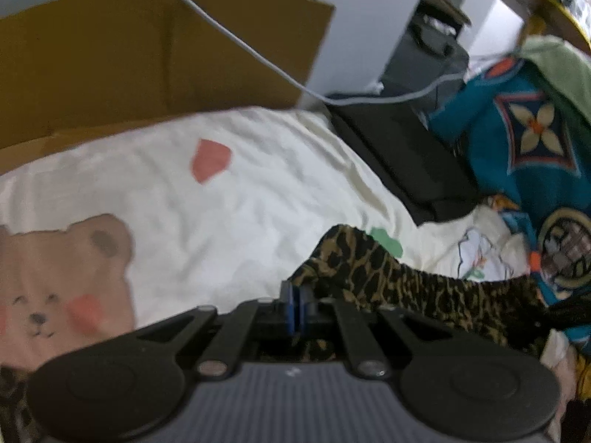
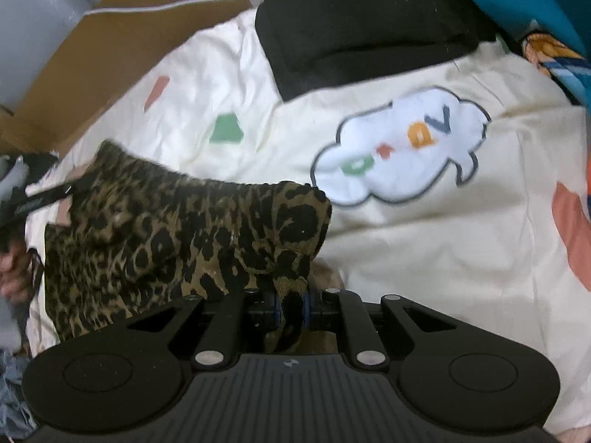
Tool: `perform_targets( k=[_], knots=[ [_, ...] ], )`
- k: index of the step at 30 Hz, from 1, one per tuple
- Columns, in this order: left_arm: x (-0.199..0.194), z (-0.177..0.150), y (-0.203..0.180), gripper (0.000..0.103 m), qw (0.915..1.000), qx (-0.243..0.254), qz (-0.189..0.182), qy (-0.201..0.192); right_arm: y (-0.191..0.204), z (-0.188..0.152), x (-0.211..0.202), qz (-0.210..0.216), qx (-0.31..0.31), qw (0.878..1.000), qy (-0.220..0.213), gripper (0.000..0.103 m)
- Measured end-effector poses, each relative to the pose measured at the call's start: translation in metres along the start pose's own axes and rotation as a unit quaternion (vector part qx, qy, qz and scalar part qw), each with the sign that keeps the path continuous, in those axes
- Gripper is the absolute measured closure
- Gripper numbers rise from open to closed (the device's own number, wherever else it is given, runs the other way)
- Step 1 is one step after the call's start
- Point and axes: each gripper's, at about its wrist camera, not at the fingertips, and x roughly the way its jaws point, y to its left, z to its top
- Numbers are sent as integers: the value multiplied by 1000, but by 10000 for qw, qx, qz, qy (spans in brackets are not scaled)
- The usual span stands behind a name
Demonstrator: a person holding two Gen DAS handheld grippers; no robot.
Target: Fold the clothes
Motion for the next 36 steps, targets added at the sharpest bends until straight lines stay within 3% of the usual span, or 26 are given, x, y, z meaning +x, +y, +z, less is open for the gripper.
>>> perform_targets(
  k=[8, 17, 22, 25, 36],
  knots=[
    [-51, -2, 36, 100, 9964, -631, 235, -507, 42, 44, 4, 100, -769, 9956, -519, 94],
    [-97, -14, 77, 100, 9876, -1196, 562, -854, 112, 82, 19, 314, -1584, 9839, -760, 94],
    [-116, -18, 102, 100, 9812, -1484, 693, -1025, 149, 101, 31, 390, -2001, 9758, -785, 94],
    [-122, -16, 117, 100, 9787, -1489, 831, -1144, 165, 117, 49, 569, -2082, 9749, -541, 94],
    [-114, 2, 173, 100, 9678, -1769, 1352, -1170, 248, 169, 113, 301, -3008, 9521, -467, 94]
  ],
)
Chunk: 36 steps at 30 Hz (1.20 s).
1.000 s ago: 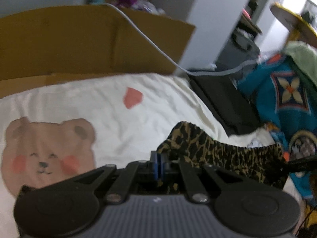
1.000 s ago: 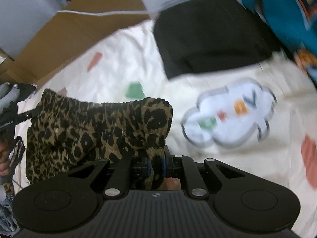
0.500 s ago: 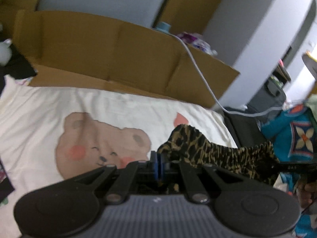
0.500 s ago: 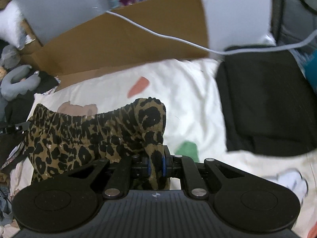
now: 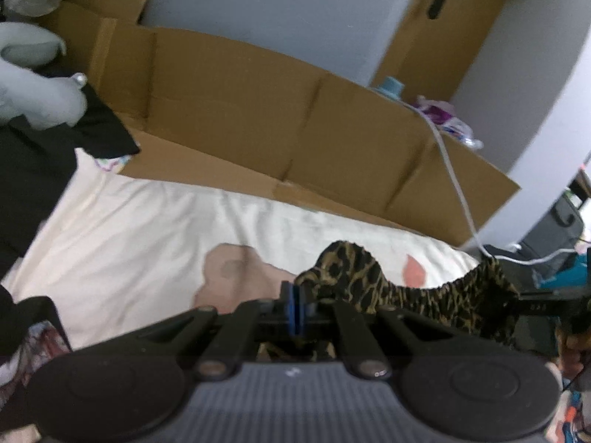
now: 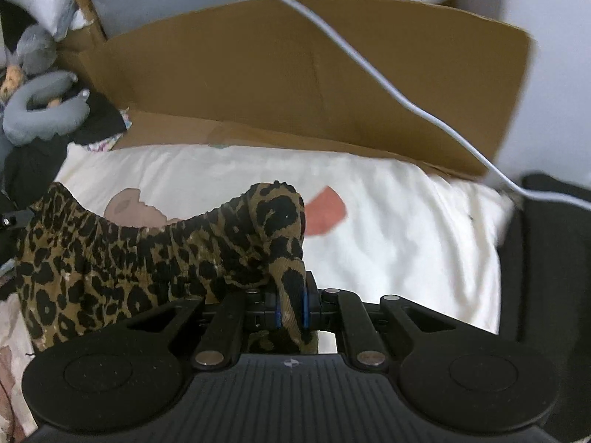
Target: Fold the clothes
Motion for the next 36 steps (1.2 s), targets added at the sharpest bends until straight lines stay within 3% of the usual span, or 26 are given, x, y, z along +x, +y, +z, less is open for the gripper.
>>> perform_targets(
  k=[10, 18, 24, 27, 32, 36],
  knots=[
    [32, 12, 9, 100, 9988, 168, 369, 274, 10, 31, 40, -247, -199, 9995, 41, 94],
    [35, 34, 10, 100, 9978, 402, 512, 106, 12, 63, 46, -306, -255, 9990, -192, 95],
    [73, 21, 17, 99, 9955, 390, 525, 679, -9, 72, 74, -504, -27, 9987, 117, 93],
    [88, 6, 21, 95, 9930, 385, 524, 983, -28, 61, 87, -583, 163, 9976, 333, 89],
    [86, -3, 26, 87, 9920, 323, 464, 1126, -47, 38, 92, -564, 488, 9953, 611, 64],
    [79, -4, 29, 68, 9930, 226, 389, 1089, -50, 30, 77, -421, 851, 9943, 490, 59]
  ],
)
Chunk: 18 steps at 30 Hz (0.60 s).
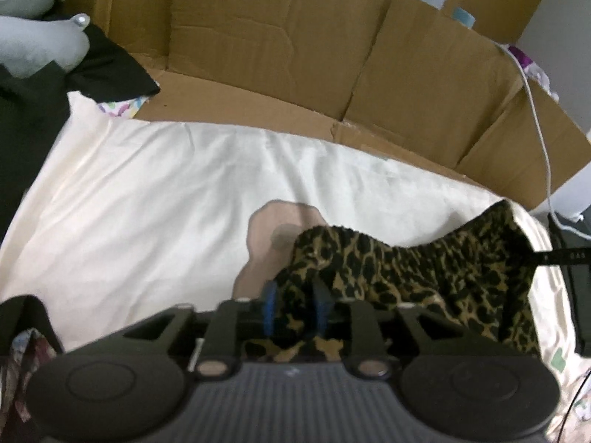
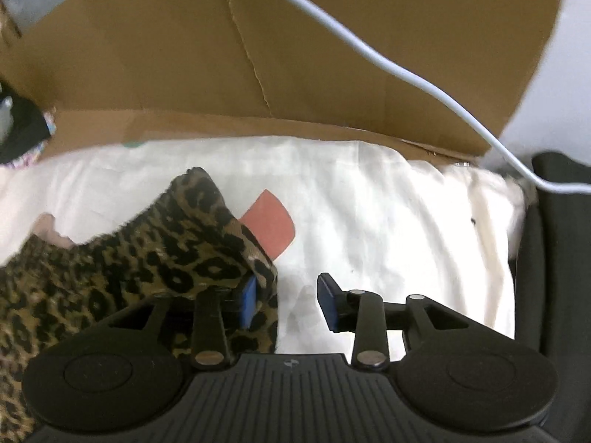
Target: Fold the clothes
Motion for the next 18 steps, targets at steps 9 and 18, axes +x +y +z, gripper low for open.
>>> perform_targets(
  k=[9, 18],
  knots=[
    [6, -13, 0, 64, 9999, -108, -18, 46, 15, -31, 4, -53, 331, 9994, 120, 43],
    [-26, -19, 6, 64, 9997, -53, -146, -183, 30, -29, -14, 139, 713, 9973, -47, 43]
  ],
)
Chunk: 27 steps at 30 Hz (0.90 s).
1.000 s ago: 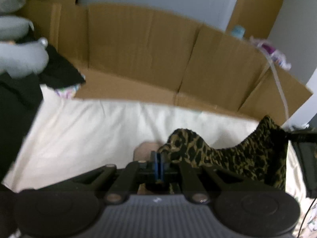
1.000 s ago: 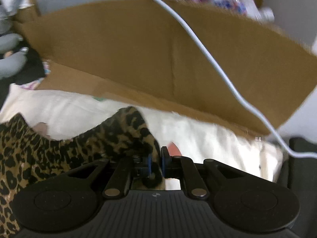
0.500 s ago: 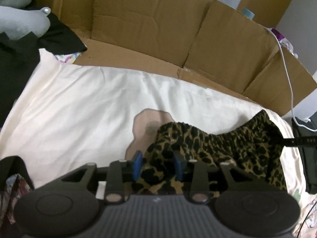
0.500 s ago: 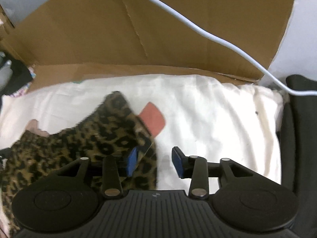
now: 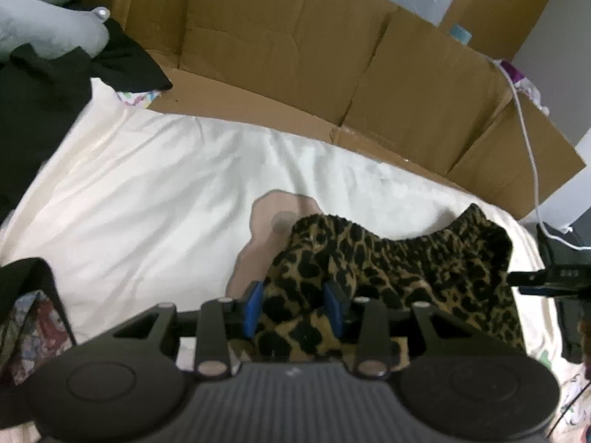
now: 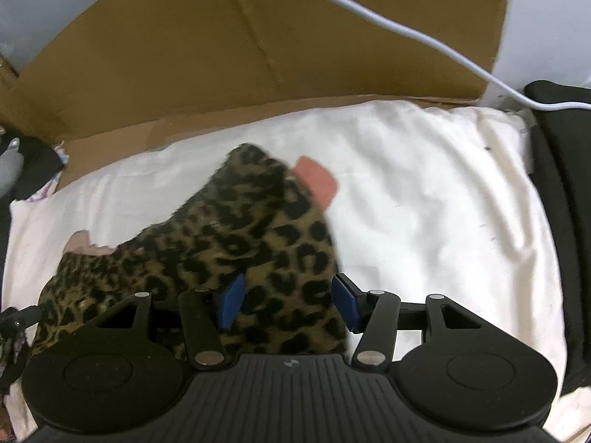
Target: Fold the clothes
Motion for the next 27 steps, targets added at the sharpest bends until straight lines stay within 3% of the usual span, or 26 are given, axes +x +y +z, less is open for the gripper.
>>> perform_targets(
  k=[8, 13, 18, 24, 27],
  knots=[
    [-36, -18, 8, 64, 10000, 72, -44, -18, 29, -35, -2, 118, -260, 9982, 526, 44],
    [-56, -33, 5, 64, 9991, 352, 11, 253, 49, -61, -8, 176, -486, 9954, 812, 44],
    [-79, -48, 4, 62, 9983, 518, 56, 264, 71, -90, -27, 287, -724, 9920, 998, 44],
    [-83, -81, 19, 62, 9998, -164, 82, 37, 91, -129, -50, 223, -1277, 9872, 924, 44],
    [-79, -93, 25, 62, 9994, -256, 74, 231, 98, -144, -47, 233, -1315, 9879, 793, 44]
  ],
)
